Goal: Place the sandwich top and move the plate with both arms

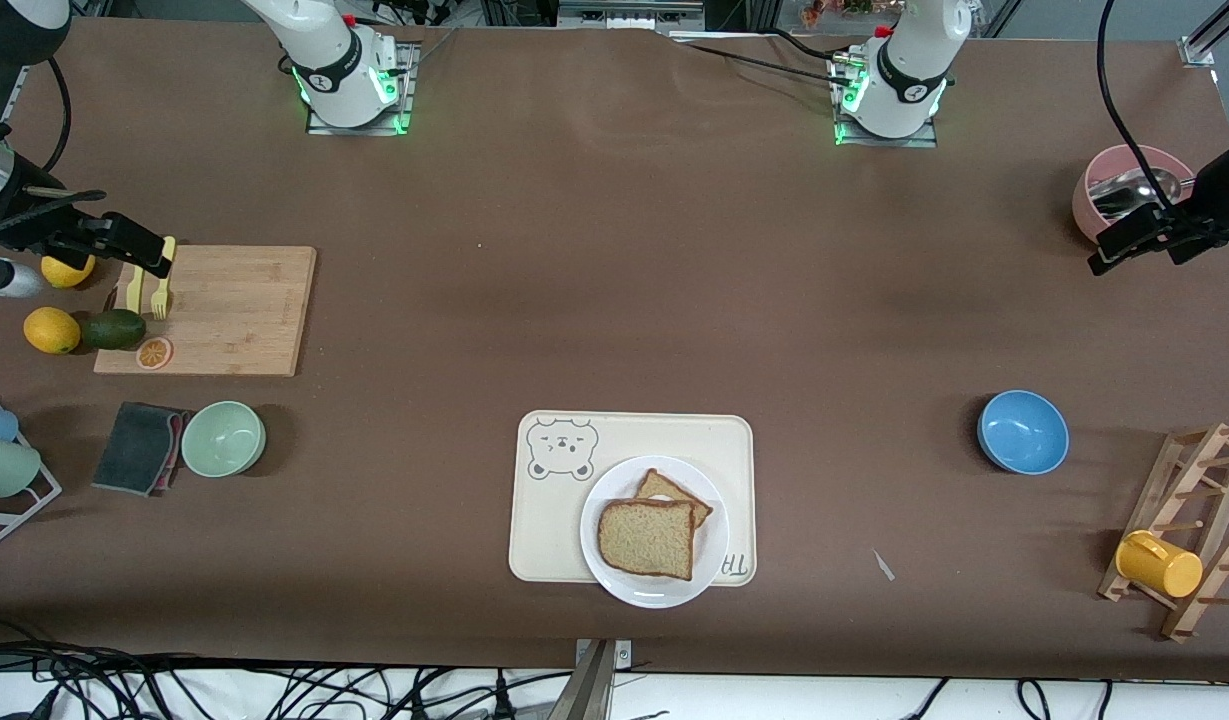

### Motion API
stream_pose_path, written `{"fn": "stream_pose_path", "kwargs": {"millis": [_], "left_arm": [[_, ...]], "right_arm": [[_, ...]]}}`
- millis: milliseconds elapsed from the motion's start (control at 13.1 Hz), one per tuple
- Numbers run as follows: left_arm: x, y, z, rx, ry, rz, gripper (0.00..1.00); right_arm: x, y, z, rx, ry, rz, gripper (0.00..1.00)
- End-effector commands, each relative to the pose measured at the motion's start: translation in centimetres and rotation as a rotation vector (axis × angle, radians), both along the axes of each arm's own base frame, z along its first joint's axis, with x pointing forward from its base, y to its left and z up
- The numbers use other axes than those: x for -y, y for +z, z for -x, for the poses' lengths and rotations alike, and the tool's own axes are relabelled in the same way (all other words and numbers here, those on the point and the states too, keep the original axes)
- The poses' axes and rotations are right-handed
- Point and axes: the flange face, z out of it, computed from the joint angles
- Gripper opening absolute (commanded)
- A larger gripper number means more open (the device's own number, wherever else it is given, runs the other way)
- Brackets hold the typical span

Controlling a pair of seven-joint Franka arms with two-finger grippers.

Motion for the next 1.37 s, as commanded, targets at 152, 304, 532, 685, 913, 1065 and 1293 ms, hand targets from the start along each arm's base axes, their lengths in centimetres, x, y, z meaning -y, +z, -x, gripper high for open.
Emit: {"fn": "stream_pose_path", "kwargs": {"millis": [152, 304, 532, 685, 913, 1065, 1293], "left_arm": [[0.9, 0.8, -0.3, -0.001, -0.009, -0.004, 1.00], [1.1, 0.7, -0.4, -0.001, -0.008, 0.011, 1.00], [1.1, 0.8, -0.4, 0.000, -0.017, 0.010, 1.00], [1.1, 0.9, -0.4, 0.003, -0.006, 0.010, 1.00], [0.9, 0.9, -0.3, 0.002, -0.005, 0.010, 1.00], [0.9, 0.9, -0.3, 0.002, -0.005, 0.010, 1.00], [0.6, 0.9, -0.3, 0.002, -0.008, 0.009, 1.00]], "right_arm": [[0.0, 0.6, 0.1, 0.008, -0.009, -0.015, 1.00], [0.0, 0.6, 0.1, 0.009, -0.009, -0.015, 1.00], [0.0, 0.6, 0.1, 0.008, -0.007, -0.015, 1.00], [0.0, 0.6, 0.1, 0.008, -0.009, -0.015, 1.00], [0.0, 0.6, 0.1, 0.008, -0.007, -0.015, 1.00], [0.0, 0.5, 0.2, 0.002, -0.001, -0.015, 1.00], [0.0, 0.5, 0.2, 0.000, 0.005, -0.015, 1.00]]}}
